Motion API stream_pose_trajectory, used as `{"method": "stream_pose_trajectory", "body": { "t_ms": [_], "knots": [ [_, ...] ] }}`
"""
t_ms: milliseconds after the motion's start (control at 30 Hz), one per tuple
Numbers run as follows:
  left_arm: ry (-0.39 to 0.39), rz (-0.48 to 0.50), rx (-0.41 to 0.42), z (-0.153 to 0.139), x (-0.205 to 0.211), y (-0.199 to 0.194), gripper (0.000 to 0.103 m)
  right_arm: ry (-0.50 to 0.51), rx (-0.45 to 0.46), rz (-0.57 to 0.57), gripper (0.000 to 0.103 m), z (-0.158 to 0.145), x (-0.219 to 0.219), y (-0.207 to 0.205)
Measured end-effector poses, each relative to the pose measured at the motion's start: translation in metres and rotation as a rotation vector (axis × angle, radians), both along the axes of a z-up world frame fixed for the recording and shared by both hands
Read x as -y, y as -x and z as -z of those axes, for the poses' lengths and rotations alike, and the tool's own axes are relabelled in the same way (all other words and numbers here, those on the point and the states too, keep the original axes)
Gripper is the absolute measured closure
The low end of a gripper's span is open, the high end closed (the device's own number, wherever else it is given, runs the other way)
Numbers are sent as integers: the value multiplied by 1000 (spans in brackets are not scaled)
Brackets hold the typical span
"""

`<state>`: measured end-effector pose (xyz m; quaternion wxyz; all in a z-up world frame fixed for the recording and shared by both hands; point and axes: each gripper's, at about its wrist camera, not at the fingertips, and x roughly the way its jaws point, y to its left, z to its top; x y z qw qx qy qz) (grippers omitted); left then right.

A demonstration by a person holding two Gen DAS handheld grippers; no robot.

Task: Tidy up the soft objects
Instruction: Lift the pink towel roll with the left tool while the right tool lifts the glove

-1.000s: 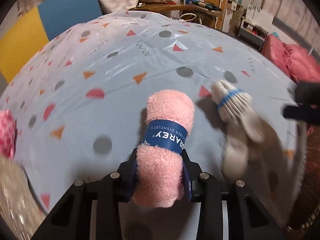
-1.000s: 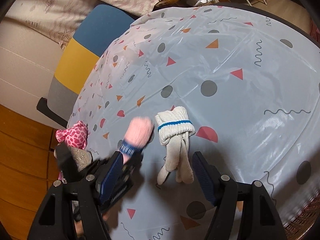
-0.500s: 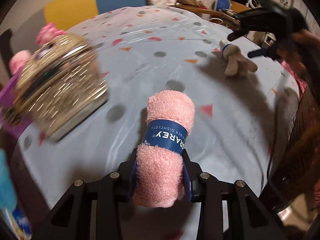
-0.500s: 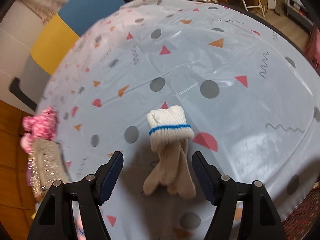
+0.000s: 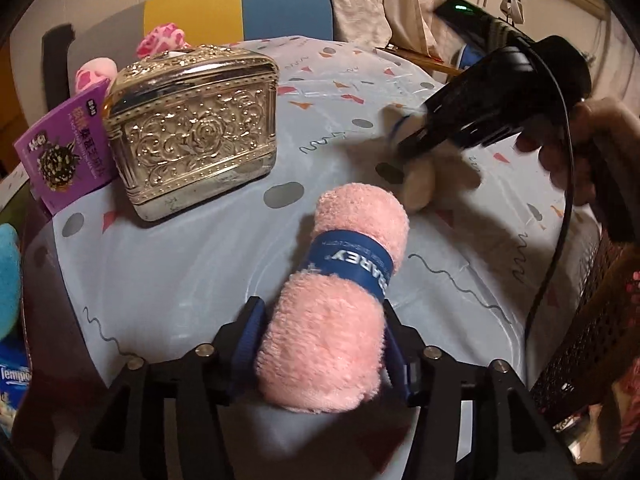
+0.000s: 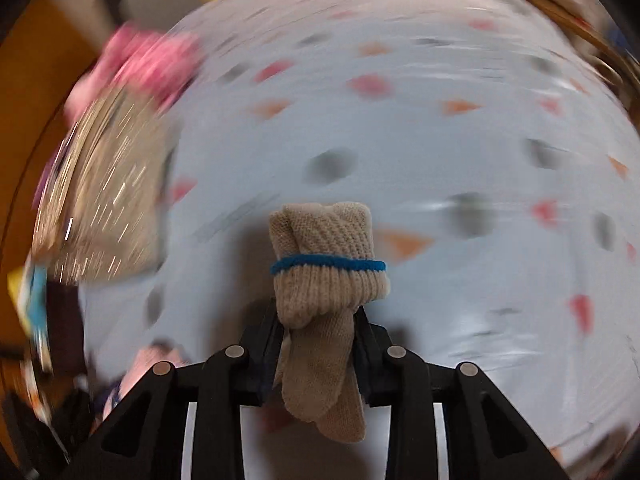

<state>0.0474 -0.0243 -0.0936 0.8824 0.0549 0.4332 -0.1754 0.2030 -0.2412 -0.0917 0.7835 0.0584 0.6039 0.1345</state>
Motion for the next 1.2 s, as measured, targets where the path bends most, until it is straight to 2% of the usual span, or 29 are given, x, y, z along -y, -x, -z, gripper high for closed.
{"method": "stream_pose_trajectory", "body": {
  "t_ms": [33, 100, 133, 233, 333, 433, 700, 867, 1067, 1100, 1133, 1167, 1200],
  "knots": [
    [-2, -4, 0, 0, 0, 0, 44, 17, -10, -30, 70, 6, -10, 2],
    [15, -8, 1, 0, 0, 1, 41, 100, 42, -66, 69, 5, -23, 7],
    [26, -9, 5, 1, -1, 2, 36, 109, 51, -70, 69, 6, -24, 9],
    [27, 16, 13, 6, 9, 2, 18, 89, 69, -67, 69, 9, -20, 13],
    [-13, 14, 28, 8, 17, 6, 7, 78, 80, -64, 69, 13, -11, 16],
    [-16, 24, 11, 7, 24, 1, 2, 120, 106, -92, 69, 12, -17, 20],
    [-66, -15, -21, 4, 31, -14, 2, 112, 111, -89, 69, 9, -12, 18],
    [-92, -32, -7, 1, 31, -13, 2, 83, 96, -68, 68, 11, -16, 11],
    [-91, -29, -14, 2, 35, -18, 3, 89, 94, -74, 69, 8, -12, 6],
    [-91, -27, -14, 2, 37, -20, 9, 96, 96, -77, 69, 6, -12, 4],
    [-93, -26, -15, 3, 39, -22, 25, 102, 98, -82, 69, 6, -13, 4],
    [-84, -22, -21, 3, 40, -23, 29, 111, 101, -85, 70, 5, -16, 5],
    [-70, -23, -18, 2, 40, -24, 41, 125, 105, -93, 71, 3, -18, 7]
  ]
}}
